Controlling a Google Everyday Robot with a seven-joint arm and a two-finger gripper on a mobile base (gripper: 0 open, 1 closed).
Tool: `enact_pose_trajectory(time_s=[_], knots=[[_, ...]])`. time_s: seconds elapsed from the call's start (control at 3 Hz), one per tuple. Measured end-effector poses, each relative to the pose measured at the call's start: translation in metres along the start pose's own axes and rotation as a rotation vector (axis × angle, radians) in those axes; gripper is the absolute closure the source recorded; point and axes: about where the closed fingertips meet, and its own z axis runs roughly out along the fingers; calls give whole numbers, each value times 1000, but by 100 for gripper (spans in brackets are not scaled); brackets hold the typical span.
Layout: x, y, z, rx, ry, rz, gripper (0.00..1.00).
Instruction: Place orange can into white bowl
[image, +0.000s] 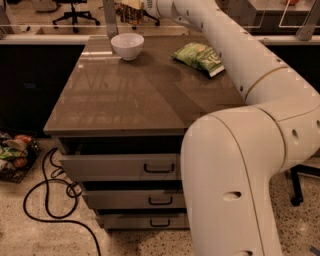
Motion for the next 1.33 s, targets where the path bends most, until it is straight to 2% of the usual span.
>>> enact_pose_trajectory(time_s=[0.67, 1.33], knots=[[33, 9, 55, 1, 52, -20, 100], [72, 11, 82, 23, 128, -28, 100]])
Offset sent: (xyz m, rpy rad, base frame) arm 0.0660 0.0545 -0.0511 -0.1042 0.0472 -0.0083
